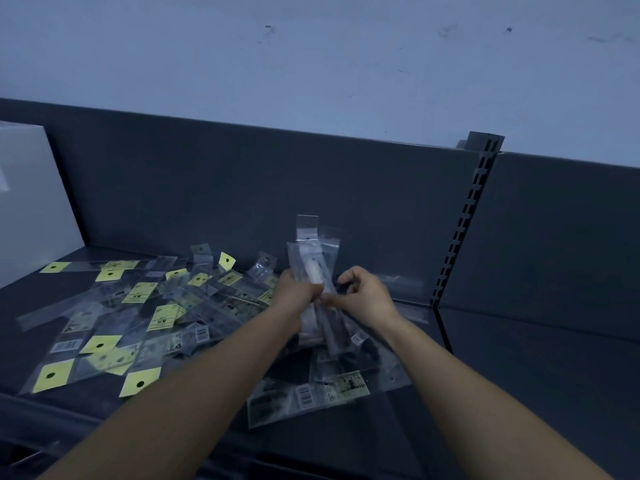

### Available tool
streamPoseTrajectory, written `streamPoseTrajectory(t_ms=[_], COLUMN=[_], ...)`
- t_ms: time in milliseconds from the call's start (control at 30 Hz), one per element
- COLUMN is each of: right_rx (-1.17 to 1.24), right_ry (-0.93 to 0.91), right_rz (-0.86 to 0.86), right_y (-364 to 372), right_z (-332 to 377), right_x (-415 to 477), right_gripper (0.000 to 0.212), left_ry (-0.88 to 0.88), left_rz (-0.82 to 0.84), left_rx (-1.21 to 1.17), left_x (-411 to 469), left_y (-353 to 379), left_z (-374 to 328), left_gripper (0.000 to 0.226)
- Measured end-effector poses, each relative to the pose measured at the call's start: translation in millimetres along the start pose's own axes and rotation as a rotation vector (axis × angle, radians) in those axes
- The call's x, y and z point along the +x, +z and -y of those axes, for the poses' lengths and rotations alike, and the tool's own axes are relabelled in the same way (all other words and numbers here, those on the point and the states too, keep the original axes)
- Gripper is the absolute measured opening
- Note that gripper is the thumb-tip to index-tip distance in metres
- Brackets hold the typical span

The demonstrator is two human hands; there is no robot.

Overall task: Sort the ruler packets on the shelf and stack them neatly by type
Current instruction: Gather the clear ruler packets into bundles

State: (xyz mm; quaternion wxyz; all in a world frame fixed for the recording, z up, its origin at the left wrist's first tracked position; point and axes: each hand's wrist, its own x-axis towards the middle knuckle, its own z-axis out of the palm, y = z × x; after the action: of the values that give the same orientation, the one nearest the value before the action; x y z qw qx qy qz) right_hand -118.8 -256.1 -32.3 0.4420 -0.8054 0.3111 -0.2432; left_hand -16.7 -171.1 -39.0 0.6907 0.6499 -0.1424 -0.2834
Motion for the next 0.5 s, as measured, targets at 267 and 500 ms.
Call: streamPoseTrajectory(t_ms=[267, 500], right_rx=[-0.862, -0.59], right_ry=[0.182, 0.424], right_rz=[0.065, 0.194], right_y=[-38.1, -37.7], right_z=[-43.6, -35.7], right_x=[3.2, 19.0], right_gripper=[0.029, 0.035], left_ry=[-0.016, -0.03], left_rz=[0.044, 0.026], left_rx=[0.124, 0.048], left_x=[4.7, 9.1], left_y=[-27.9, -34.5], left_z=[-16.0, -13.3], left_gripper=[0.037, 0.05])
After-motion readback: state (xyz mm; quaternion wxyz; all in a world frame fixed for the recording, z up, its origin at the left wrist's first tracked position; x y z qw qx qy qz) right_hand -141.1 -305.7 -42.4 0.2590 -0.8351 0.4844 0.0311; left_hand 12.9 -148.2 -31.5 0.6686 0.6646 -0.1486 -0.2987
